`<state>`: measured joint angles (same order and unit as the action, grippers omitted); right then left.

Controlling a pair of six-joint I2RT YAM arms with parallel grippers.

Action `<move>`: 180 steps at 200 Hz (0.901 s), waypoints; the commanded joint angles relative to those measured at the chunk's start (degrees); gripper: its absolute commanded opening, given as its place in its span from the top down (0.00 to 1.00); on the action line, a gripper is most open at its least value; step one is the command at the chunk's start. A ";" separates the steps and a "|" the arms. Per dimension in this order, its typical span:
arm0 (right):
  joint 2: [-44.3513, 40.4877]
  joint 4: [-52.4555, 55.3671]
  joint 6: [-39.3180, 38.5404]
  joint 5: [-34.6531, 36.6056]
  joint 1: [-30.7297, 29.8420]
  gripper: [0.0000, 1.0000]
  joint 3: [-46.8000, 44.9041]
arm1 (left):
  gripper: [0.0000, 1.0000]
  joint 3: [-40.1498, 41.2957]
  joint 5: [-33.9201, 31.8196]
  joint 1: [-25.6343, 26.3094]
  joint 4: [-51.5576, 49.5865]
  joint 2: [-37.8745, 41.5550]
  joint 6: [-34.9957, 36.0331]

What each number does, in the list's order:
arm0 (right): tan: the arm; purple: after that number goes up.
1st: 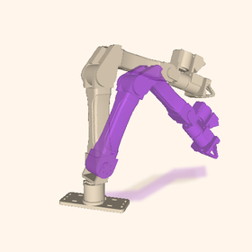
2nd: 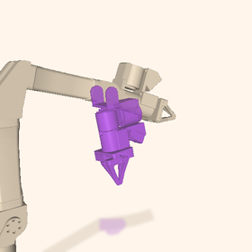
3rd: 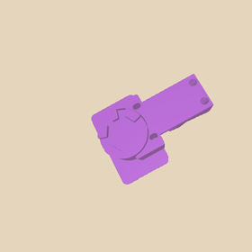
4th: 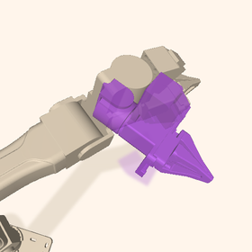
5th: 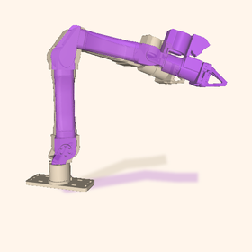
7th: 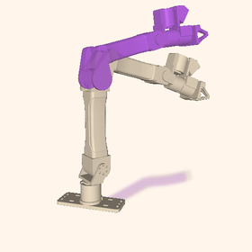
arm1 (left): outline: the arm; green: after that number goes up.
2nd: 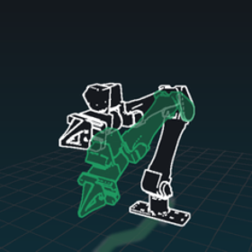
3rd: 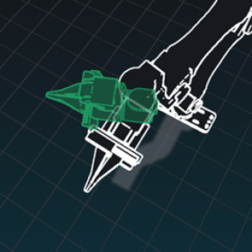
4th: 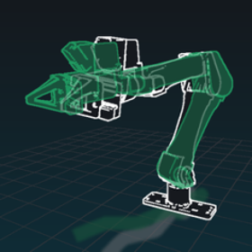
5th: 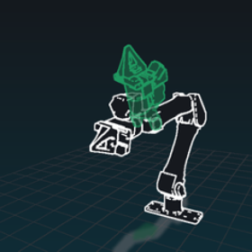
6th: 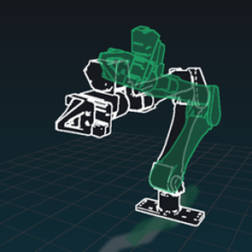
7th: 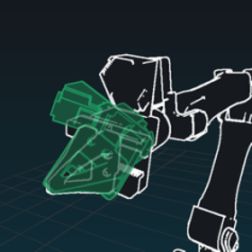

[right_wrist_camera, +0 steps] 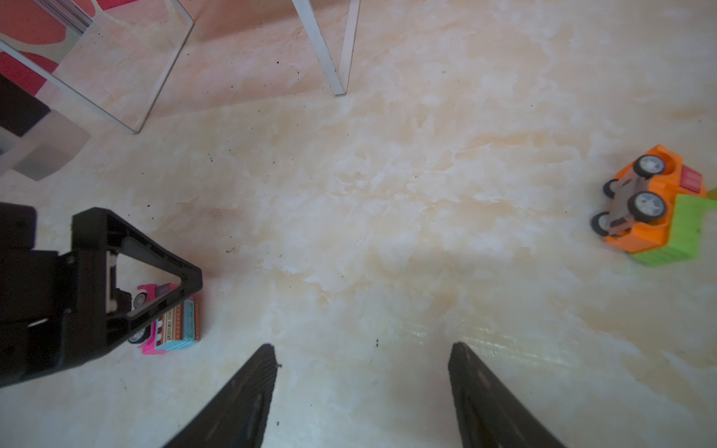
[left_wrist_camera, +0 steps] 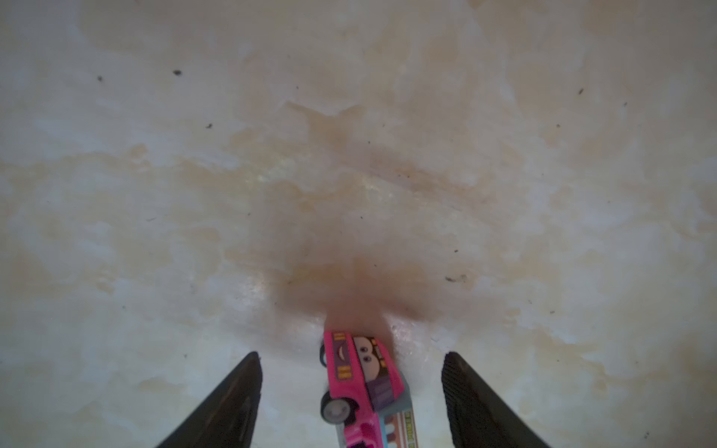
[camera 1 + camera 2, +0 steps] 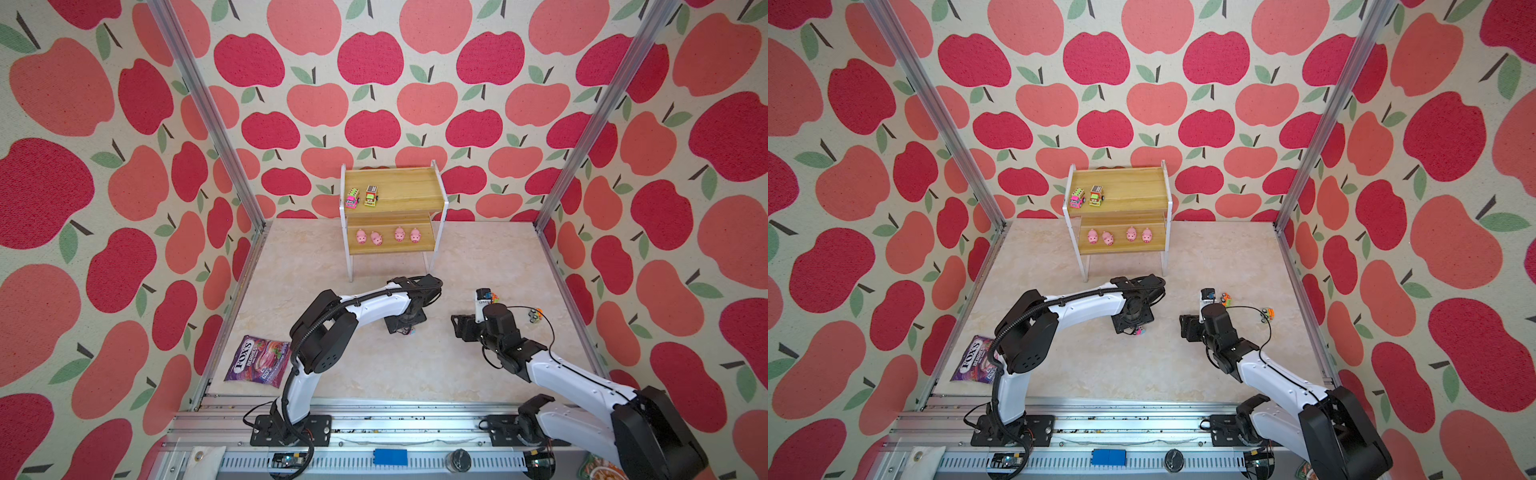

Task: Organize plastic toys on shelves
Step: Pick up the plastic toy from the center of the table.

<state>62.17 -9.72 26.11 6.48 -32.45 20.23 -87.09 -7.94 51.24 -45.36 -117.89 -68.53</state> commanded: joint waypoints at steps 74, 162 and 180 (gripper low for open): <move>-1.07 -2.32 0.40 -1.76 0.42 0.27 -1.42 | 0.61 7.90 3.85 0.08 8.51 3.26 -4.59; 0.32 -17.89 -0.45 -13.46 -3.73 0.28 -4.64 | 0.70 28.47 7.98 -3.70 37.31 17.67 -3.72; 2.28 -22.42 0.04 -15.11 -6.12 0.28 -5.08 | 0.69 32.10 9.78 -4.94 44.02 20.07 -3.69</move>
<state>62.35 -23.11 26.04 -4.19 -36.03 16.40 -58.70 -0.91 47.68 -13.74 -101.08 -71.29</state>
